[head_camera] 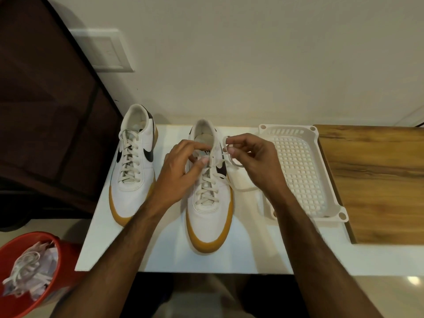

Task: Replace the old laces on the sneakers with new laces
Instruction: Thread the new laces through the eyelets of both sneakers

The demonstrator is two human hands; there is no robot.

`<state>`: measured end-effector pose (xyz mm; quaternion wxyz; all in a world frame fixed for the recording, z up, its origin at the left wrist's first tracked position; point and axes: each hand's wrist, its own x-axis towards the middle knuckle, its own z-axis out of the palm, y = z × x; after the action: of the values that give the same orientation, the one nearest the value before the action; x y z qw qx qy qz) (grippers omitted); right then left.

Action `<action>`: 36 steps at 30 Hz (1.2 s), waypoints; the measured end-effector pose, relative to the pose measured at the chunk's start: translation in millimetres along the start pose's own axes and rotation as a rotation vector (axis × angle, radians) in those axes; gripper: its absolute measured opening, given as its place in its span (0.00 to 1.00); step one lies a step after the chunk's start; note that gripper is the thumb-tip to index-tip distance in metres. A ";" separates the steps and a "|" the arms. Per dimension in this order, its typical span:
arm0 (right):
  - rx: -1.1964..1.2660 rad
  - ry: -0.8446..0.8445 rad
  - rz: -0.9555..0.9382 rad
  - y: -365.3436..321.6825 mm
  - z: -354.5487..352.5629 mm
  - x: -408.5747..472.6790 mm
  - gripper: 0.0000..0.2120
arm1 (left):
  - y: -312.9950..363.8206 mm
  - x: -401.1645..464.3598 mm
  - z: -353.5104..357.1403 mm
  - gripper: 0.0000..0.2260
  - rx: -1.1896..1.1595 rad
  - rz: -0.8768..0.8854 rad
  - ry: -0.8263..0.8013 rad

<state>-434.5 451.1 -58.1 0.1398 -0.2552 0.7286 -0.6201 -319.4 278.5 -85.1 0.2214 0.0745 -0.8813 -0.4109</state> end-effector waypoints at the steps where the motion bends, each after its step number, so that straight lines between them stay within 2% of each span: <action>1: -0.013 -0.020 -0.013 -1.2 3.6 -0.2 0.11 | 7.5 0.0 1.9 0.13 -0.072 -0.035 -0.001; 6: 0.051 -0.150 -0.009 -4.4 9.7 -1.2 0.11 | 18.3 1.1 18.0 0.15 -0.276 -0.206 -0.010; 9: 0.074 -0.139 0.015 -3.3 6.2 0.0 0.09 | 17.2 3.0 17.4 0.15 -0.313 -0.252 0.044; 11: 0.066 -0.087 0.018 -1.3 3.9 1.6 0.09 | 16.5 3.8 14.7 0.14 -0.278 -0.257 0.072; 14: 0.037 0.080 0.028 6.1 0.5 5.3 0.10 | 17.2 2.4 12.0 0.14 -0.230 -0.231 0.090; 17: 0.062 0.263 0.067 13.3 -5.7 8.0 0.13 | 20.5 -1.3 11.8 0.15 -0.249 -0.158 0.034; 19: 0.081 0.340 0.095 14.9 -10.2 8.6 0.14 | 17.7 -5.1 15.1 0.13 -0.024 0.005 -0.040; 21: 0.052 0.377 0.109 14.3 -13.9 8.5 0.14 | 14.4 -7.7 20.4 0.12 0.389 0.217 -0.133; 22: 0.014 0.360 0.118 14.3 -14.6 8.3 0.14 | 13.3 -9.5 24.0 0.12 0.533 0.276 -0.171; 24: -0.111 0.228 0.160 16.9 -15.7 6.8 0.14 | 16.1 -12.5 30.7 0.11 0.634 0.287 -0.218; 27: -0.439 0.046 0.216 25.3 -14.6 1.7 0.10 | 19.6 -12.4 38.6 0.06 0.668 0.285 -0.190; 29: -0.742 0.017 0.246 26.0 -12.4 -2.4 0.09 | 19.7 -10.7 39.3 0.08 0.648 0.253 -0.163; 31: -0.884 0.026 0.226 19.8 -10.0 -3.2 0.07 | 19.7 -9.3 33.8 0.07 0.513 0.186 -0.162; 33: -0.786 -0.073 0.163 13.1 -10.4 -2.4 0.04 | 15.5 -8.9 27.1 0.06 0.393 0.149 -0.212; 36: -0.514 -0.493 0.248 5.5 -11.3 -7.7 0.02 | 10.3 -8.9 18.1 0.13 0.290 0.157 -0.256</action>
<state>-435.0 465.2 -62.2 0.3164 -0.3336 0.8303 -0.3151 -319.1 300.5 -90.4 0.1256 -0.0159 -0.9553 -0.2672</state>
